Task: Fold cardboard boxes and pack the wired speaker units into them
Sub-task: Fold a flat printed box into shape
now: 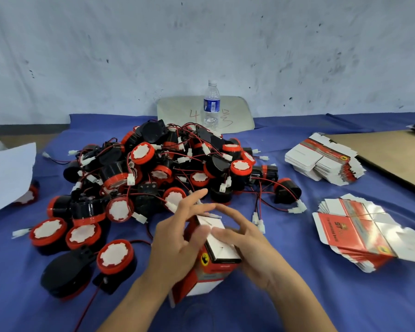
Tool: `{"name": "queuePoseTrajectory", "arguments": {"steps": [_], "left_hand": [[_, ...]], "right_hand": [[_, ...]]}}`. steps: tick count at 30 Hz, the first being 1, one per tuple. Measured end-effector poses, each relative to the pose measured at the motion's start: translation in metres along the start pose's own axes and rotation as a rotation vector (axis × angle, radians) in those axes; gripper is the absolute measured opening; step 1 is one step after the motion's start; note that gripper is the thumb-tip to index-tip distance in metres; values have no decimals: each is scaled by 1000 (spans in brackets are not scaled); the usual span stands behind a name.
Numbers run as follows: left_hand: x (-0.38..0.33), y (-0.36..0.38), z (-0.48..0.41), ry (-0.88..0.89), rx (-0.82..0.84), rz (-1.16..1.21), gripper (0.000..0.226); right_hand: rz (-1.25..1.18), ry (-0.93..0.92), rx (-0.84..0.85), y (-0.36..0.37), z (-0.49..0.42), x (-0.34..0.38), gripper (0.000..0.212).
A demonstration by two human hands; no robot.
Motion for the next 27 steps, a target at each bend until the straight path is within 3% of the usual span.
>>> {"name": "queuePoseTrajectory", "arguments": {"steps": [4, 8, 14, 22, 24, 27], "left_hand": [[-5, 11, 4, 33, 249, -76, 95], [-5, 18, 4, 30, 192, -138, 106], [-1, 18, 4, -10, 247, -143, 111], [-3, 15, 4, 54, 226, -156, 110], [-4, 14, 3, 82, 198, -148, 108], [-5, 7, 0, 92, 91, -33, 104]], "right_hand": [[34, -180, -106, -5, -1, 2, 64], [67, -281, -142, -4, -2, 3, 63], [197, -366, -150, -6, -2, 3, 55], [244, -380, -100, -2, 0, 3, 50], [169, -327, -70, -2, 0, 4, 54], [-185, -186, 3, -5, -1, 7, 62]]}}
Point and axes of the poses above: each hand's wrist, its own z-axis away from the middle knuckle, its own y-axis out of the palm, x = y × z, the point moved 1 cm from there along -z, towards the middle knuckle, and after that the axes turned 5 degrees about -z, right-handed, at the moved point
